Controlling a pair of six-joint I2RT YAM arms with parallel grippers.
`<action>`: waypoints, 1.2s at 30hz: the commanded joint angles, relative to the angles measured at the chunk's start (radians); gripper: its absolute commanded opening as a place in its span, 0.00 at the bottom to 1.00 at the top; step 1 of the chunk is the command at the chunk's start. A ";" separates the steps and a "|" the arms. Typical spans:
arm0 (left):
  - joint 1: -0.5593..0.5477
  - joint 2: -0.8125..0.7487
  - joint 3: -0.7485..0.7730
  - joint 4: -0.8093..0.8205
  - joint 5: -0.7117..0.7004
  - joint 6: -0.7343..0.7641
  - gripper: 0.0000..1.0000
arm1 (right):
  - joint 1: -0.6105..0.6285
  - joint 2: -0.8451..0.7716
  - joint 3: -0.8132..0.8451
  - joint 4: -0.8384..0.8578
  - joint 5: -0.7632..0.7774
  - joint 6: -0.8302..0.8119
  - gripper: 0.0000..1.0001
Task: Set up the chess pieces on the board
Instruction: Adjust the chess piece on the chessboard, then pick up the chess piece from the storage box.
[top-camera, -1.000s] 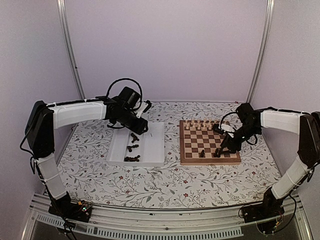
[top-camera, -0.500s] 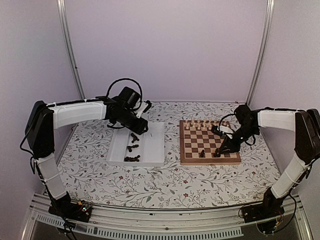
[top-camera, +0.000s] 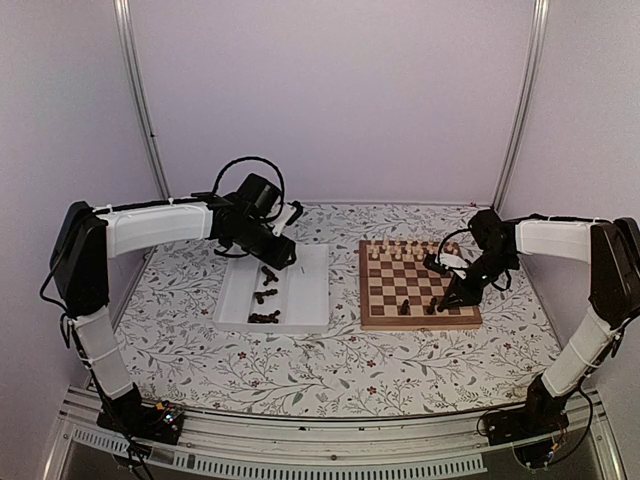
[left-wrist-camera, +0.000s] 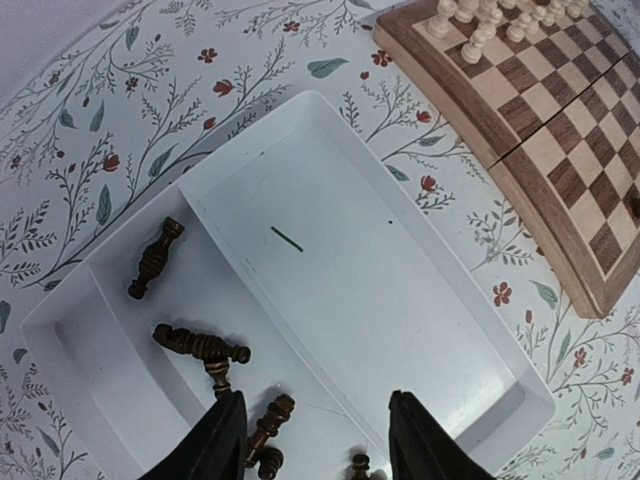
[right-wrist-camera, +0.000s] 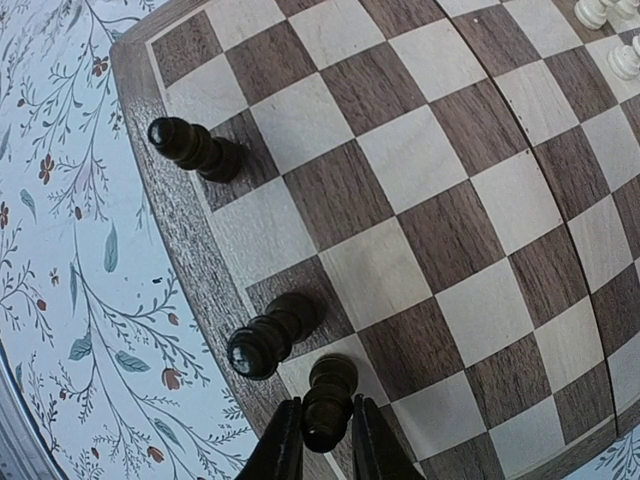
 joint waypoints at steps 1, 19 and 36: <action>-0.004 -0.026 -0.008 -0.012 0.004 0.011 0.51 | 0.000 -0.022 0.023 -0.018 0.019 0.003 0.20; -0.008 -0.035 -0.013 -0.028 -0.013 0.001 0.51 | -0.032 -0.075 0.081 -0.112 0.037 -0.021 0.38; 0.051 0.070 0.075 -0.296 -0.045 0.042 0.34 | -0.134 -0.307 0.006 0.207 -0.116 0.174 0.83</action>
